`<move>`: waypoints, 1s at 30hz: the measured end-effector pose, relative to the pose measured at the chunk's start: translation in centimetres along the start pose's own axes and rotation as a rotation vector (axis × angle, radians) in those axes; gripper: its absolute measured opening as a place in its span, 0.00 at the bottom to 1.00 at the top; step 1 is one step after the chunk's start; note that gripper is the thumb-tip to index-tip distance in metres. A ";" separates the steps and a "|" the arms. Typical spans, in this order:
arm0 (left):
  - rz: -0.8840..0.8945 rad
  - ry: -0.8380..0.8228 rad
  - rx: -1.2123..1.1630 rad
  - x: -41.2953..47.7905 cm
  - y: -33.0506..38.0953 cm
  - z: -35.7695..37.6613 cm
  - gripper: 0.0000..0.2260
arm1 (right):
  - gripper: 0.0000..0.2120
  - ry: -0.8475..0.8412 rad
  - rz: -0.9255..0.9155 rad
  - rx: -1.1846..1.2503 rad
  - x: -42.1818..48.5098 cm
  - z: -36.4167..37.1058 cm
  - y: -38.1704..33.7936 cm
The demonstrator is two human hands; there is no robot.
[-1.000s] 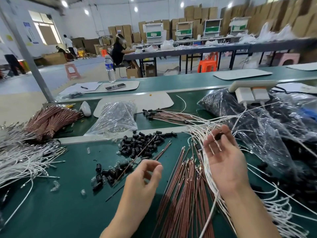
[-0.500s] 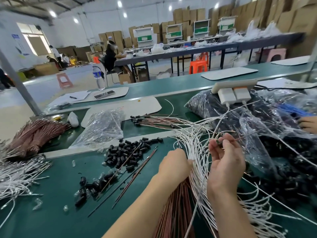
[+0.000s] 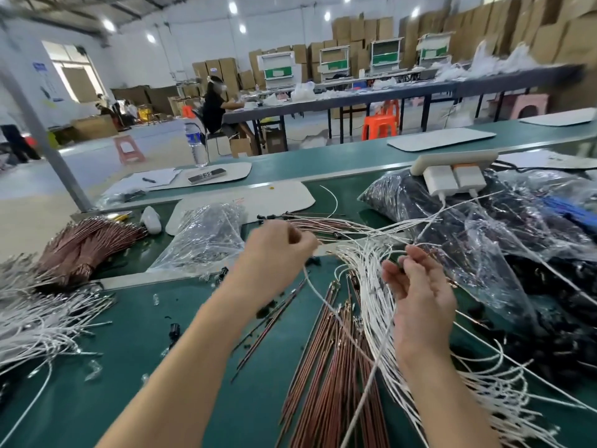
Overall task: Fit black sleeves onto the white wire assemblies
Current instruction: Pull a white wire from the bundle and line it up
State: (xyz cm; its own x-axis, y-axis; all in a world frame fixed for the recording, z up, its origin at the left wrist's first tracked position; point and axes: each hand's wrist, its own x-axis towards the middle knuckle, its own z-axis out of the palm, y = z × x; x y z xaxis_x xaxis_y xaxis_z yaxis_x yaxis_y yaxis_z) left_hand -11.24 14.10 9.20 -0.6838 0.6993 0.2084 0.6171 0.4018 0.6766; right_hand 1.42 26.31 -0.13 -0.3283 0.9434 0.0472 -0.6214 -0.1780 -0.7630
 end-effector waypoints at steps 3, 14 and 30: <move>0.012 0.169 -0.027 -1.3 -1.7 -2.9 0.20 | 0.07 -0.117 0.063 -0.092 -0.1 0.1 0.6; -0.174 0.016 -0.066 -2.8 -4.9 -2.6 0.14 | 0.08 -0.514 0.371 -0.183 -1.4 1.0 1.6; -0.688 0.411 -0.669 -7.1 -12.0 -2.6 0.14 | 0.08 -0.299 0.102 -0.459 -1.2 0.8 2.4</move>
State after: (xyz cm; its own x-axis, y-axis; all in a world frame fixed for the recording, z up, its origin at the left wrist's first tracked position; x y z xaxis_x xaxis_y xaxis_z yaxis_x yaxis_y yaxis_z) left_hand -14.80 2.83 1.46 -0.9632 0.1374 -0.2311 -0.2121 0.1398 0.9672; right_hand -0.27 24.49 -1.52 -0.5995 0.7955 0.0879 -0.2243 -0.0615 -0.9726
